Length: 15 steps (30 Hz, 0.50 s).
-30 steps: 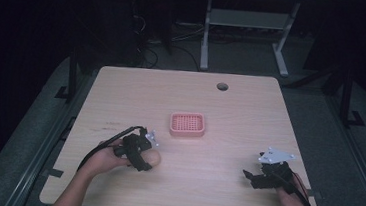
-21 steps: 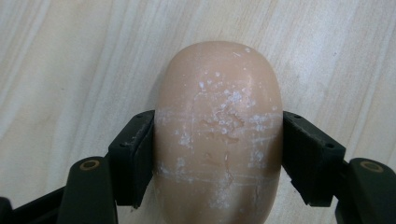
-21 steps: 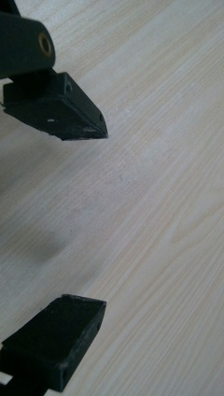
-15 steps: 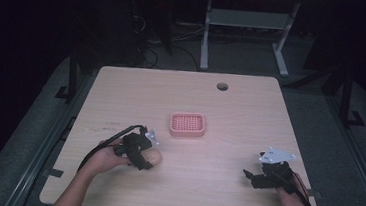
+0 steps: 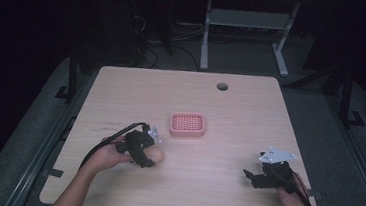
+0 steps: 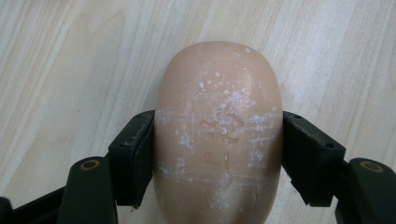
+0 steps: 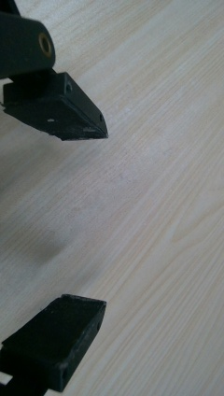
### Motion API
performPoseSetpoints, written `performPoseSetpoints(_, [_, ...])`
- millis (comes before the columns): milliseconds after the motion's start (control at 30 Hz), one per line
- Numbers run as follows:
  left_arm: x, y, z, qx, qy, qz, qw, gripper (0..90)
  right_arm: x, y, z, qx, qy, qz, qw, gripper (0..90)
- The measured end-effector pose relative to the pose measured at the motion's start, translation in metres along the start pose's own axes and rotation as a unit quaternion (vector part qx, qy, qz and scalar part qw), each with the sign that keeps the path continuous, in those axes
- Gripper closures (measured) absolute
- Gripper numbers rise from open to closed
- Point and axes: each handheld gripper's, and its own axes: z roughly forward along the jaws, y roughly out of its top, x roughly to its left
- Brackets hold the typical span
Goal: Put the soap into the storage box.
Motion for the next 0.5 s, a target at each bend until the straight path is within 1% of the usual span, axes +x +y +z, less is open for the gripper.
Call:
performPoseSetpoints(67, [0.001,0.002,-0.001,0.001,0.0,0.005,1.0,32.1,0.0,0.0,0.0,0.0,-0.001,-0.001,1.0,13.8])
performPoseSetpoints(133, [0.002,0.003,-0.001,-0.003,-0.004,0.004,1.0,32.1,-0.001,0.0,0.0,0.001,-0.001,-0.003,1.0,13.8])
performPoseSetpoints(167, [0.002,0.003,-0.001,-0.001,-0.004,0.004,1.0,32.1,-0.003,0.0,0.0,0.003,-0.003,-0.018,0.9998,13.8])
performPoseSetpoints(300, [0.004,0.006,0.0,0.003,-0.004,0.006,1.0,32.0,-0.003,0.0,0.0,0.002,-0.002,-0.017,0.9999,13.8])
performPoseSetpoints(333, [0.006,0.007,0.0,0.002,-0.004,0.006,1.0,32.1,-0.002,0.0,0.001,0.001,-0.001,-0.01,1.0,13.8])
performPoseSetpoints(400, [0.006,0.008,0.0,-0.001,-0.004,0.005,1.0,32.1,-0.002,0.0,0.001,-0.001,0.0,-0.008,1.0,13.8])
performPoseSetpoints(433, [0.008,0.011,0.0,-0.001,-0.004,0.006,1.0,32.1,-0.003,0.0,0.001,0.0,-0.001,-0.013,0.9999,13.8])
performPoseSetpoints(500, [0.008,0.013,-0.001,0.001,-0.004,0.009,1.0,32.1,-0.003,0.0,0.001,0.0,-0.002,-0.013,0.9999,13.8])
